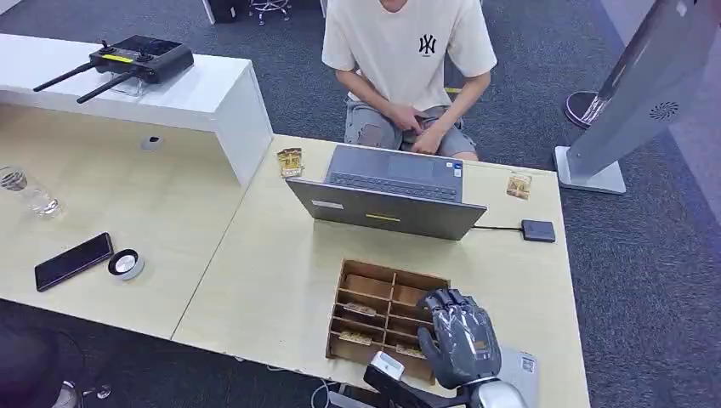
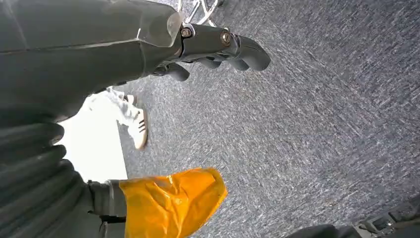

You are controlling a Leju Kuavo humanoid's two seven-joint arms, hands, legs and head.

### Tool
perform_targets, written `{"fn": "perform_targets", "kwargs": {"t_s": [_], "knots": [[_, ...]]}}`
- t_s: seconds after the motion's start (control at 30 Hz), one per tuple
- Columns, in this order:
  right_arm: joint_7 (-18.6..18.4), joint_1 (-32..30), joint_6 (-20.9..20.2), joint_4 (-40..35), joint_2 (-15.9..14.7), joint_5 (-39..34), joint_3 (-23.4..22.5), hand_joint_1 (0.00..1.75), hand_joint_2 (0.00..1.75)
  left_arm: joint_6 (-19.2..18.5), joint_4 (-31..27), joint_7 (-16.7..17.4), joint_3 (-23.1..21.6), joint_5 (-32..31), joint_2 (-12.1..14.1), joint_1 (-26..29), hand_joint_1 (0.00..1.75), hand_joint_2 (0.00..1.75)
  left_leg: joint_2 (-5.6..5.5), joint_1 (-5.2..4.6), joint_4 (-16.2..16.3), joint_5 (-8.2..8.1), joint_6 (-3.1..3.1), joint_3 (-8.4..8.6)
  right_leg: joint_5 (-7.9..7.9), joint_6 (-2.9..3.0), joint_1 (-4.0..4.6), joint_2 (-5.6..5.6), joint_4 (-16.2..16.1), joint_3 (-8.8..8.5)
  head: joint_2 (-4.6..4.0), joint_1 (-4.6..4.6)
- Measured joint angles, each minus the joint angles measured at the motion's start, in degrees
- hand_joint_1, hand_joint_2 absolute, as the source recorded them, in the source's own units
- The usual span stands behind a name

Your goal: Pass the card to the sensor for recognition and then transmit it.

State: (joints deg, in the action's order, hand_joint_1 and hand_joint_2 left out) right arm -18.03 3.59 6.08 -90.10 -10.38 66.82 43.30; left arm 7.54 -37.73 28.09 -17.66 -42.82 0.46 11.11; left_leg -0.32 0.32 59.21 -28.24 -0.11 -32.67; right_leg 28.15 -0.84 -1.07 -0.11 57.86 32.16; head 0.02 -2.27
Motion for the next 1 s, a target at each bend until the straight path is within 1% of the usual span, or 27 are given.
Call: {"fn": "perform_targets", "kwargs": {"t_s": [0.03,0.27,0.33,0.4,0.43,0.73,0.8,0.93,1.0], "knots": [[0.0,0.0,0.0,0.1,0.0,0.1,0.0,0.84,1.75,0.1,0.0,0.0,-0.3,0.2,0.1,0.0,0.0,1.75,0.0,0.0,0.0,0.0,0.0,0.0,0.0,0.0,0.0,0.0,0.0,0.0,0.0,0.02],[-0.6,0.2,-1.2,0.2,0.0,0.2,0.0,0.8,1.75,0.4,-0.3,0.5,-1.7,1.5,0.6,0.0,0.0,1.75,0.0,0.0,0.0,0.0,0.0,0.0,0.0,0.0,0.0,0.0,0.0,0.0,0.0,0.02],[-1.2,0.4,-2.0,0.1,0.0,-0.3,0.1,0.87,1.75,0.5,-0.4,0.7,-2.1,1.9,0.7,0.0,0.0,1.75,0.0,0.0,0.0,0.0,0.0,0.0,0.0,0.0,0.0,0.01,0.0,0.0,0.0,0.0],[-1.5,0.7,-2.5,-0.2,0.0,-0.4,0.1,0.87,1.75,0.6,-0.5,0.8,-2.4,2.4,0.8,0.0,0.0,1.75,0.01,0.0,0.0,0.0,0.0,0.01,0.0,0.0,0.0,0.01,0.0,0.0,0.0,0.02],[-1.6,0.8,-2.5,-0.2,0.0,-0.5,0.1,0.86,1.75,0.6,-0.5,0.9,-2.6,2.5,0.9,0.0,0.0,1.75,0.0,0.0,0.0,0.0,0.0,0.01,0.0,0.0,0.0,0.01,0.0,0.0,0.0,0.0],[-1.6,0.7,-2.3,-0.1,0.0,-0.5,0.1,0.87,1.75,0.9,-0.5,1.2,-3.7,3.2,1.2,0.0,0.0,1.75,0.0,0.0,0.0,0.0,0.0,0.0,0.0,0.0,0.0,0.0,0.0,0.0,0.0,0.02],[-1.6,0.8,-2.4,-0.1,0.0,-0.4,0.2,0.84,1.75,1.1,-0.5,1.2,-3.8,3.5,1.2,0.0,0.0,1.75,0.0,0.0,0.0,0.0,0.0,0.0,0.0,0.0,0.0,0.0,0.0,0.0,0.0,0.02],[-2.2,1.1,-2.8,-0.2,0.0,-0.8,0.2,0.87,1.75,1.5,-0.5,1.7,-4.7,4.1,1.5,0.0,0.0,1.75,0.01,0.0,0.0,0.0,0.0,0.01,0.0,0.0,0.0,0.01,0.0,0.0,0.0,0.02],[-2.2,1.2,-2.9,-0.2,0.0,-0.9,0.2,0.86,1.75,1.5,-0.5,1.8,-4.9,4.4,1.5,0.0,0.0,1.75,0.0,0.0,0.0,0.0,0.0,0.01,0.0,0.0,0.0,0.0,0.0,0.0,0.0,0.02]]}}
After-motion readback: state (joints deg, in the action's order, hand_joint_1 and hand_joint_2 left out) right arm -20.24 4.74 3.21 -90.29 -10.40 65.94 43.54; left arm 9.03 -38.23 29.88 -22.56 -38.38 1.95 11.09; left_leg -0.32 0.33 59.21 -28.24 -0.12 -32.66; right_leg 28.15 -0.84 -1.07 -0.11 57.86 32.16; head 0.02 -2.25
